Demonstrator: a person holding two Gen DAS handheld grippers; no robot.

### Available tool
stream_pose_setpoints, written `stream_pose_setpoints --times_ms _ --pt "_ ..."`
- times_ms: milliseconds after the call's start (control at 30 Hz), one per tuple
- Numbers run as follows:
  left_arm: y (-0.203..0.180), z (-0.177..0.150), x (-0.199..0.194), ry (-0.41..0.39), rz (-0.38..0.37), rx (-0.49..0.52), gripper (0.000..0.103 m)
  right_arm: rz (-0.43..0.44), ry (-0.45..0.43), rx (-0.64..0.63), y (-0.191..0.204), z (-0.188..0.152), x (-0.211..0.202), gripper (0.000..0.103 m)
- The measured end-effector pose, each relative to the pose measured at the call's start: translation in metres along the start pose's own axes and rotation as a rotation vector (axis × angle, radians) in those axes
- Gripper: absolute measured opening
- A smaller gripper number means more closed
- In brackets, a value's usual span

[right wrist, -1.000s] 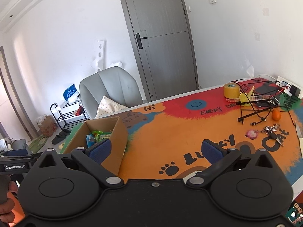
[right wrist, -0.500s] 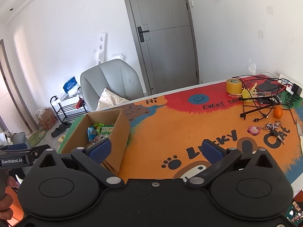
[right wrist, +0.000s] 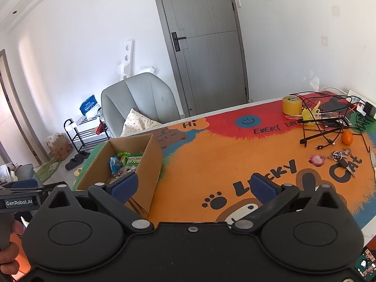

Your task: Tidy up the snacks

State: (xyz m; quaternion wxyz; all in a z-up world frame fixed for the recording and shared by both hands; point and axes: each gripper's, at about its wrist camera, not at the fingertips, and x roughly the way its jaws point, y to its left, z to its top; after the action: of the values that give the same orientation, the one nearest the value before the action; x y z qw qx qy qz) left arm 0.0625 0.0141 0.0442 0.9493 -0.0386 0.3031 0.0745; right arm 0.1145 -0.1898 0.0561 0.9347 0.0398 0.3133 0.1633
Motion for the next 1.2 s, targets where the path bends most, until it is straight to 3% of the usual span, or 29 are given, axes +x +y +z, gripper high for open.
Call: stream_pose_setpoints --times_ms 1200 --pt "-0.004 -0.007 0.011 0.032 -0.03 0.017 0.103 -0.006 0.041 -0.016 0.003 -0.004 0.007 0.103"
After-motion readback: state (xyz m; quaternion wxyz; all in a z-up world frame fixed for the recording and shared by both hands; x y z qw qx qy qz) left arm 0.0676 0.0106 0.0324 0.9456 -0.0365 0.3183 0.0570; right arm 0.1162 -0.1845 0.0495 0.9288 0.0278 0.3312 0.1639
